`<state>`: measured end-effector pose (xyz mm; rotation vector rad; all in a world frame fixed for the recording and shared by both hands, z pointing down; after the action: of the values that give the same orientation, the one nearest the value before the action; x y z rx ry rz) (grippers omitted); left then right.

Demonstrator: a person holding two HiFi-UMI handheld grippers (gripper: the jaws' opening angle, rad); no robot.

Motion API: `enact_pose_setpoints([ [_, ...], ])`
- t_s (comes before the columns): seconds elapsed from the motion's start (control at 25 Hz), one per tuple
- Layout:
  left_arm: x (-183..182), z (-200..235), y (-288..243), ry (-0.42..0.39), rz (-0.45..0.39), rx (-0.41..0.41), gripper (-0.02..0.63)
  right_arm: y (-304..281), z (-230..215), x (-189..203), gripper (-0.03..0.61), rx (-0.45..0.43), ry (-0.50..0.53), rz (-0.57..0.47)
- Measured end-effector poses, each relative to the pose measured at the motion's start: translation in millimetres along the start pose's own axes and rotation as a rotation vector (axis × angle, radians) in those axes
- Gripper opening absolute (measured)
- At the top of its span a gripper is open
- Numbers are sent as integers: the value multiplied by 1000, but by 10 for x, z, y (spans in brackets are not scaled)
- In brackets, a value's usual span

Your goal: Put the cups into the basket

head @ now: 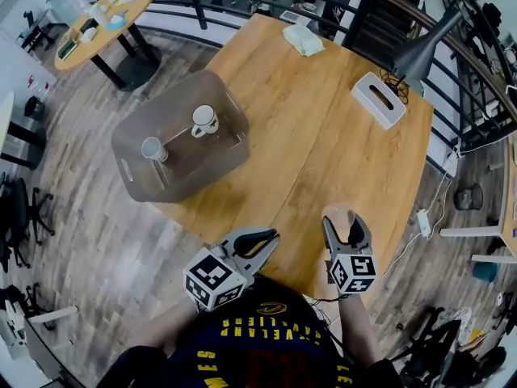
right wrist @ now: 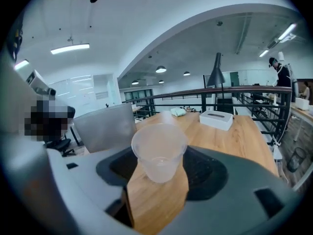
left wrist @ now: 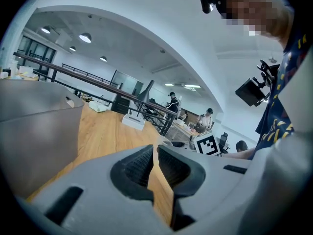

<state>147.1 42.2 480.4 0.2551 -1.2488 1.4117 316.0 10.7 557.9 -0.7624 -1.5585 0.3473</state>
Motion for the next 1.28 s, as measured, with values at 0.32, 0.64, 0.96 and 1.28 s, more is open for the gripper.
enact_pose_setpoints([
  [0.32,116,233,409,26,-33,-28,15,19,784,-526,295,-141,93,-60],
  [0.64,70,612,846,29,-83,-56,15,-137,1432,-997,295,-235,165,-96],
  [0.96,-4,979,1356,11,-158,-44,15,-230,2064,-1358,295,-243,218,-134],
  [1.28,-79,1212,1742,-41,-175,25,15,-238,2543,-1743,295,-221,236,-169],
])
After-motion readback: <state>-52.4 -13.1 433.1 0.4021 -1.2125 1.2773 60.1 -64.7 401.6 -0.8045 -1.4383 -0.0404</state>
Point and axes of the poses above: the fingertips, and each gripper's own axes: y backward along the fingers, z to its left, x out of its underside, the point moved 1 cm from there along y, backward along the fingers, and after that the axes turned 13 degrees about z, right-handed, at the moved point
